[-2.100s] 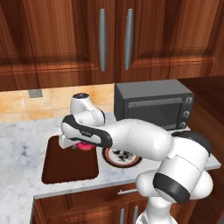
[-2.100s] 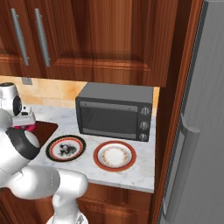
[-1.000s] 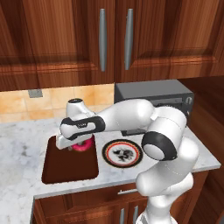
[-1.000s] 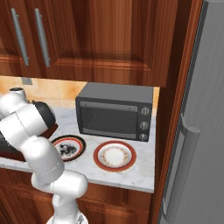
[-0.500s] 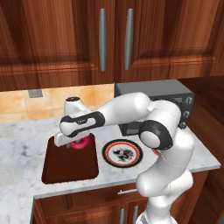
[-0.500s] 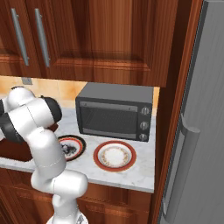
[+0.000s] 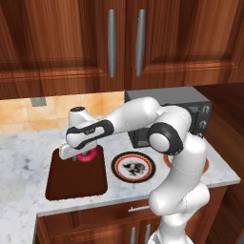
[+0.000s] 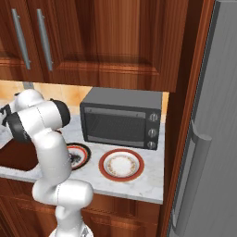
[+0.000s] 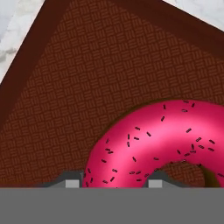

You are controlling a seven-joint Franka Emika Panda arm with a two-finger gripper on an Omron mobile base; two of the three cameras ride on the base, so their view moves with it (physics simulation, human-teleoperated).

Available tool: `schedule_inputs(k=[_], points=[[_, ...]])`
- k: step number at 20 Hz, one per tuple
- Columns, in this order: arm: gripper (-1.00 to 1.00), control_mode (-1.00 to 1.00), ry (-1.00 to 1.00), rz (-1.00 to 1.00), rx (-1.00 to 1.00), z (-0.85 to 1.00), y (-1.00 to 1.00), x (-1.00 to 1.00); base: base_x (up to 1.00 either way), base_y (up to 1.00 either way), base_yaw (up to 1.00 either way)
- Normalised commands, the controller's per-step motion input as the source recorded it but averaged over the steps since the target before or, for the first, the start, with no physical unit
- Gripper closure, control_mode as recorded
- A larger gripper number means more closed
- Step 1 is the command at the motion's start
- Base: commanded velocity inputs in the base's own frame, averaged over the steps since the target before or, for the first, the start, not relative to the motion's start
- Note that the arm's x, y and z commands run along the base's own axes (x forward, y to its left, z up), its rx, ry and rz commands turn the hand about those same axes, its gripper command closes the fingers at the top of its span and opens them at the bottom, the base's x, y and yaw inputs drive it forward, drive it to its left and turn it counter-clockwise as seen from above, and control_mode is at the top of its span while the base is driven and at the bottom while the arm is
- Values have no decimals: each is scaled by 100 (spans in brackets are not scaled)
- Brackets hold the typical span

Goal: Move the dessert items from the plates to the tray.

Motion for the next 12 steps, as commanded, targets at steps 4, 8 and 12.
schedule_inputs(k=[4, 8, 12], points=[[100, -100, 0, 0, -2, -33, 3, 7, 0, 0, 0], [100, -100, 0, 0, -1, -20, 5, 0, 0, 0, 0], [100, -100, 0, 0, -2, -19, 8, 0, 0, 0, 0]])
